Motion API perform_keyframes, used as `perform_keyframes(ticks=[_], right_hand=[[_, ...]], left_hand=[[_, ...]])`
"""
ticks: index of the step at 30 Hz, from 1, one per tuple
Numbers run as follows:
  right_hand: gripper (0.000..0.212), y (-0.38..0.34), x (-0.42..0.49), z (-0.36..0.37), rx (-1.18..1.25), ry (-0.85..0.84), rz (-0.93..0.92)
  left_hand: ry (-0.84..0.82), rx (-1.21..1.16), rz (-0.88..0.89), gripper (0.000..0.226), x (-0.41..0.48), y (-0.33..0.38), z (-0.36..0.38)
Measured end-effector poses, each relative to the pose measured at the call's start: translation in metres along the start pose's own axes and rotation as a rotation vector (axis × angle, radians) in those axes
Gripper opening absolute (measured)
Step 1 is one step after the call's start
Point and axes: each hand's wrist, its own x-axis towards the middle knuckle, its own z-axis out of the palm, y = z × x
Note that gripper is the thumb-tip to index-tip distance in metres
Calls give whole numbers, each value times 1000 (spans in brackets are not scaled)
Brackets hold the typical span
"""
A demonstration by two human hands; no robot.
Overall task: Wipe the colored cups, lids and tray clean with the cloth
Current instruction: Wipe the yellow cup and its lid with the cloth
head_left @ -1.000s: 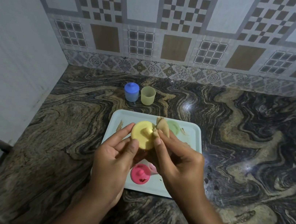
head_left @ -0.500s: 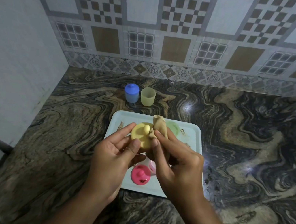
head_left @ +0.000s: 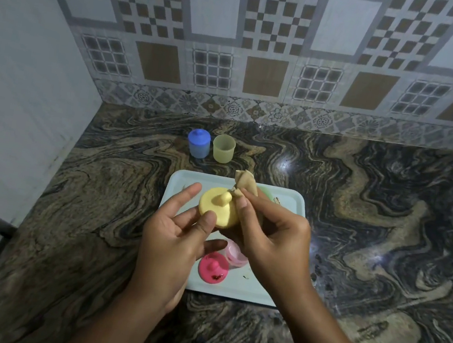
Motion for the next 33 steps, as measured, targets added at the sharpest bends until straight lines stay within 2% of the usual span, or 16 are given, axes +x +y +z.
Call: perform_keyframes(ticks=[3,5,9,12,15,19,24,29,33], right_hand=[[21,-6,-8,-2,-36,-28,-124],[20,-4,-6,-3,-32,-8,-111],[18,-3,0,-3,-35,5,-62],[19,-1,0,0,-10,9,-35],[20,-3,-6,0,-40,-10,-95],[20,-5,-9,-2,-74,1,-153],[16,-6,1,-3,-81,63,-94],[16,-2,1,1,4,44,6],[20,-8,-14,0,2,-20,-69]], left_hand=[[5,-28,-23,40,3,1,-4],[-27,-49,-57,40,4,3,-6],[-87,-39,-54,49,5,0,-11],[-134,63,-3,65,2,-2,-4],[-89,56,18,74,4,-2,-1],[-92,45,2,53,4,1,-8],[-174,-7,-64,48,-2,0,-11],[-103,15,-24,65,-3,-3,-3],[2,-16,-1,49,4,2,-11]])
